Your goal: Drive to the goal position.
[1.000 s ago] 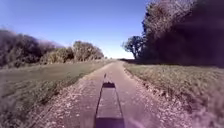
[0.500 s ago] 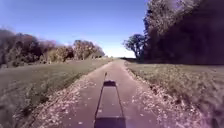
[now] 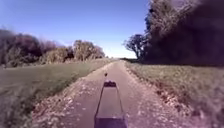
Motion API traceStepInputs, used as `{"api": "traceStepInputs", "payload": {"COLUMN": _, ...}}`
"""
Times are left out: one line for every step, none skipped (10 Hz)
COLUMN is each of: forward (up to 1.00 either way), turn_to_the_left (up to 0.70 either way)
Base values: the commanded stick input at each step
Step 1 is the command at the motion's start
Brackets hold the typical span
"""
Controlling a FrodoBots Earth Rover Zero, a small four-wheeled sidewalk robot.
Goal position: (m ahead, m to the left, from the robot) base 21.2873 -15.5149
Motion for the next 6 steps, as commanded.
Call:
{"api": "traceStepInputs", "payload": {"forward": 0.85, "turn_to_the_left": 0.00}}
{"api": "traceStepInputs", "payload": {"forward": 0.85, "turn_to_the_left": 0.00}}
{"api": "traceStepInputs", "payload": {"forward": 0.85, "turn_to_the_left": 0.00}}
{"api": "traceStepInputs", "payload": {"forward": 0.85, "turn_to_the_left": 0.00}}
{"api": "traceStepInputs", "payload": {"forward": 0.85, "turn_to_the_left": 0.00}}
{"api": "traceStepInputs", "payload": {"forward": 0.85, "turn_to_the_left": 0.00}}
